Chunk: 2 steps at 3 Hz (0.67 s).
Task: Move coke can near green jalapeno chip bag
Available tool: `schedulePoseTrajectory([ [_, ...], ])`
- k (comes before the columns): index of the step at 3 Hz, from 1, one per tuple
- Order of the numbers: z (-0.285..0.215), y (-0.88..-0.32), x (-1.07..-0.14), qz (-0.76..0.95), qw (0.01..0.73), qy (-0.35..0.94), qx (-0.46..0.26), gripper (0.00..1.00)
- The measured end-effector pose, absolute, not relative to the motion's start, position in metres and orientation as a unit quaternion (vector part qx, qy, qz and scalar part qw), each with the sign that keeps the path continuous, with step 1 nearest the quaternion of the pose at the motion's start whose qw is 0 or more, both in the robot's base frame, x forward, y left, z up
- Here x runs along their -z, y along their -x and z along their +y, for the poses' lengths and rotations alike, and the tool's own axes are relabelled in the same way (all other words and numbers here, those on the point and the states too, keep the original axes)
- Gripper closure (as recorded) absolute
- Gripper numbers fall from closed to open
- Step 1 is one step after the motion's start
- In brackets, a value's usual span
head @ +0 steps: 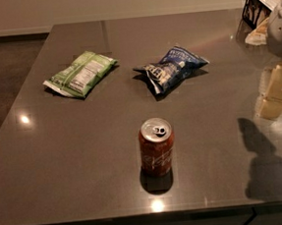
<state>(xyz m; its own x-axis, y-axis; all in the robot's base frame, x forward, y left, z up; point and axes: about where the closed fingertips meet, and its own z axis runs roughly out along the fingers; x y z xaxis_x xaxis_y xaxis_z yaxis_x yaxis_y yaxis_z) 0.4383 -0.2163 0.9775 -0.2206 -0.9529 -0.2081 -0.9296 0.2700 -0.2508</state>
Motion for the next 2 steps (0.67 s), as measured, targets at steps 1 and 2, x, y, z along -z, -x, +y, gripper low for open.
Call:
schedulePoseTrajectory([
  [1, -0.216, -0.438, -0.978, 0.780, 0.161, 0.603, 0.036, 0.00],
  [2, -0.192, -0.432, -0.969, 0.763, 0.171, 0.623, 0.004, 0.00],
])
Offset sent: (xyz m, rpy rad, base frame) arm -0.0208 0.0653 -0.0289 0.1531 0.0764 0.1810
